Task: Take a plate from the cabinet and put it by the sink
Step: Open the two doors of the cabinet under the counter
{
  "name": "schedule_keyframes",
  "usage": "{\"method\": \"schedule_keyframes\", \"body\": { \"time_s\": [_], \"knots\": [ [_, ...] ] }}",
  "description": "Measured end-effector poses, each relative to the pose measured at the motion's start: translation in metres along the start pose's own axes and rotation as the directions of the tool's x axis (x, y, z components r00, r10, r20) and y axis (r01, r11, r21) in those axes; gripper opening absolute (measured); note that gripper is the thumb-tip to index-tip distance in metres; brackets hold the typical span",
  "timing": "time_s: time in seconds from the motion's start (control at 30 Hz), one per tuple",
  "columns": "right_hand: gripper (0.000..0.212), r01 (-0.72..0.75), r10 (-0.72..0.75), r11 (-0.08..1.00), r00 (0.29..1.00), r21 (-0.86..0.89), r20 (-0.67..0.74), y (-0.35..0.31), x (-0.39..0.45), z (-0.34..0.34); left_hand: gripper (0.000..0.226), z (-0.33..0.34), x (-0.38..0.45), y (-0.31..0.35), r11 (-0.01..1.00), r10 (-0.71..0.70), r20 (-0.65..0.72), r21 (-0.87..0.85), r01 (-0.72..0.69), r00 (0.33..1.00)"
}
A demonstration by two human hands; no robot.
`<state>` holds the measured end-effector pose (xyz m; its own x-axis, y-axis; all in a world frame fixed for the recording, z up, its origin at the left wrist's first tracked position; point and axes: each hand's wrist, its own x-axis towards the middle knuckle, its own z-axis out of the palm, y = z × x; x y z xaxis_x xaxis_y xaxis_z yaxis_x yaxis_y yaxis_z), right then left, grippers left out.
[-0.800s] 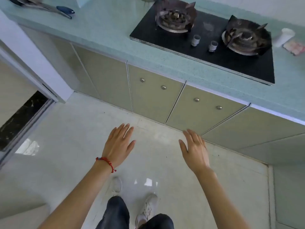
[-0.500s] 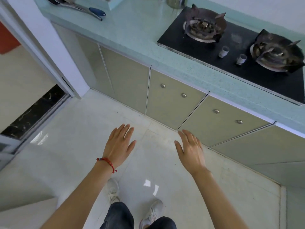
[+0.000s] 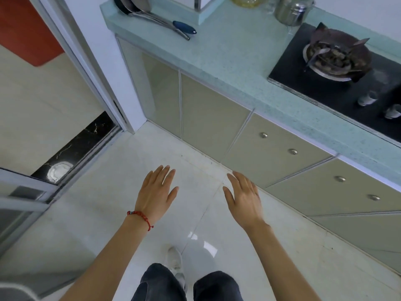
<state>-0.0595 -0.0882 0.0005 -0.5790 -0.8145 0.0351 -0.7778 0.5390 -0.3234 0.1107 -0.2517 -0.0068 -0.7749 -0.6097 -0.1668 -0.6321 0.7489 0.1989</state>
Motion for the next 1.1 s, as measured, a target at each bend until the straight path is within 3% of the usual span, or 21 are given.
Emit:
{"method": "schedule_keyframes", "body": {
  "time_s": [0.13,0.23,0.33,0.9,1.1],
  "knots": [
    [0.042,0.033,-0.033,0.999,0.999,0.010,0.000,-0.035,0.035,0.011,0.044,-0.012,0.017,-0.039,1.000,-0.025,-0.029,-0.002,0.025,0.999],
    [0.042,0.049,-0.049,0.999,0.999,0.003,0.007,-0.049,0.058,0.018,0.065,-0.022,0.031,-0.057,0.998,-0.066,0.047,-0.008,0.066,0.997],
    [0.043,0.055,-0.055,0.998,0.998,0.000,0.026,-0.053,0.082,0.025,0.072,-0.026,0.050,-0.071,0.997,-0.081,0.074,-0.012,0.082,0.994],
    [0.045,-0.077,0.072,0.989,0.996,0.128,0.046,-0.080,0.252,0.047,0.069,-0.074,0.208,-0.125,0.998,-0.052,0.077,0.024,0.050,0.996],
    [0.043,-0.133,0.129,0.986,0.991,0.099,0.045,-0.092,0.284,0.052,0.053,-0.076,0.257,-0.147,0.998,0.035,0.091,0.058,-0.040,0.995]
  ]
}}
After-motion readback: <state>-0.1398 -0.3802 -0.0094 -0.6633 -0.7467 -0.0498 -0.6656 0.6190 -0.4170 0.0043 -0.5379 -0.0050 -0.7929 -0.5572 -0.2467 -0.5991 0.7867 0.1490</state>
